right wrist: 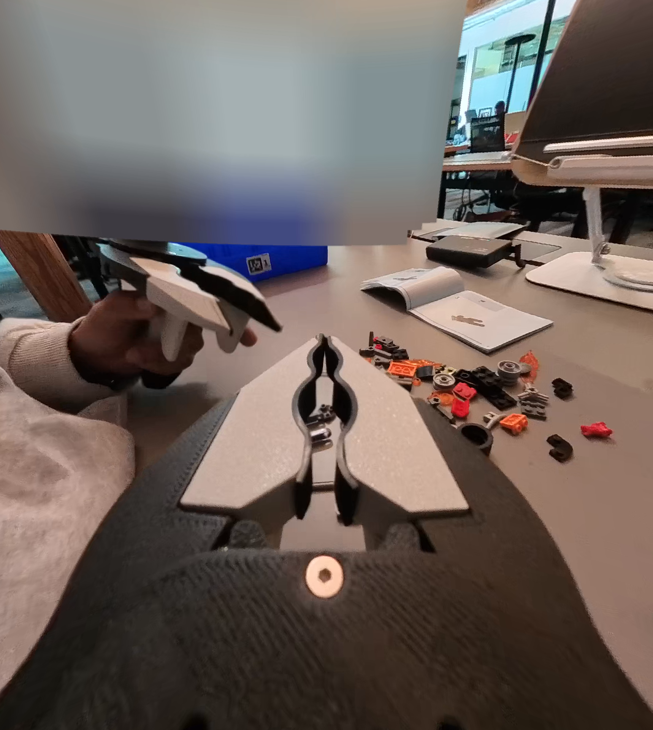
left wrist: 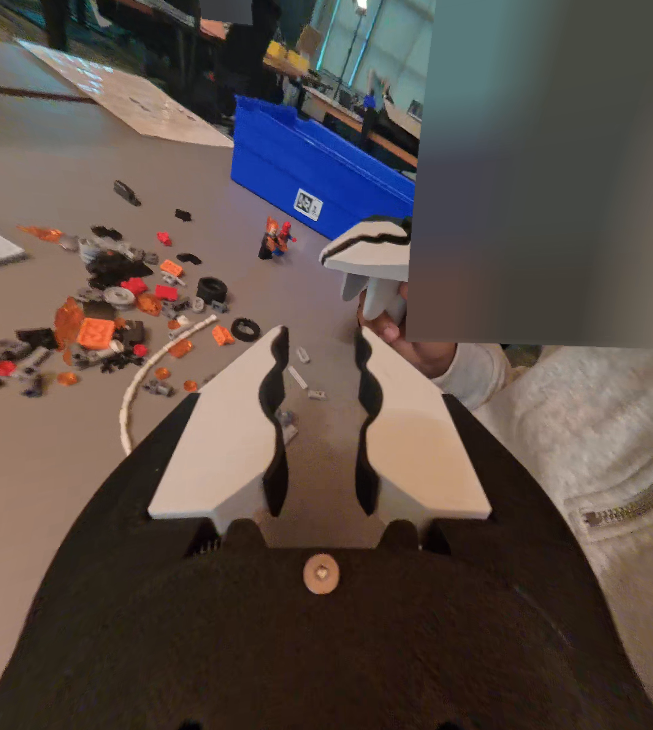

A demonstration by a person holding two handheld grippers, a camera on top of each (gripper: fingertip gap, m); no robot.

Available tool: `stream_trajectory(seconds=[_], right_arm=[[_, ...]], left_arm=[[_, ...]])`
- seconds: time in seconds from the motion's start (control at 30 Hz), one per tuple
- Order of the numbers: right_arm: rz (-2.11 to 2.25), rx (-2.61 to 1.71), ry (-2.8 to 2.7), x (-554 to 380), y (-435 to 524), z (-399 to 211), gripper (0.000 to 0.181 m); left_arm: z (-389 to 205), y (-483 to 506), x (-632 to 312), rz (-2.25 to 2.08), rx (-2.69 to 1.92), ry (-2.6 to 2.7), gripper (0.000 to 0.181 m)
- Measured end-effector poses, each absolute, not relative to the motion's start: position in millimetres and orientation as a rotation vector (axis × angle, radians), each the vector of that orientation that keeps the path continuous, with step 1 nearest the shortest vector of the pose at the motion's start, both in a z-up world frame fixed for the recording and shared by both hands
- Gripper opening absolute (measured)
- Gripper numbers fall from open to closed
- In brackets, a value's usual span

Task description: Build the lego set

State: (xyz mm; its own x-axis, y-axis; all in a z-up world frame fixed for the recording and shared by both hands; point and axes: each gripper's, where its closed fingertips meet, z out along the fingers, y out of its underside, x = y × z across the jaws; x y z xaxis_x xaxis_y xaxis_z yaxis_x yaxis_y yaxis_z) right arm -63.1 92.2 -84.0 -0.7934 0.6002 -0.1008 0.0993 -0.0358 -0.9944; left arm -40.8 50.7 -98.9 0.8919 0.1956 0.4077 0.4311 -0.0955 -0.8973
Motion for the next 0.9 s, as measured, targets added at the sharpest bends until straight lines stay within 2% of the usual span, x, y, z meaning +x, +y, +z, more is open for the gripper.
stream_trajectory(seconds=[0.13,0.2,0.3,0.53,0.8,0.9], right_arm=[[1.986,-0.772,-1.811,-62,102,-75,0.000],[2.031,-0.760,-1.810,-59,102,-73,0.000],[2.020,-0.766,-1.813,-60,102,-74,0.004],[1.862,-0.797,-1.861,-67,96,-86,0.026],[1.771,-0.783,-1.923,-69,90,-95,0.004],[1.773,-0.785,-1.939,-69,88,-96,0.004]], left_arm=[[-82,40,-66,-0.038,-1.676,-0.504,0.052],[-89,39,-75,-0.023,-1.711,-0.511,0.052],[-99,45,-81,-0.036,-1.667,-0.523,0.035],[-98,41,-80,0.035,-1.631,-0.478,0.021],[-99,39,-80,-0.078,-1.595,-0.503,0.011],[-99,39,-81,-0.088,-1.592,-0.509,0.005]])
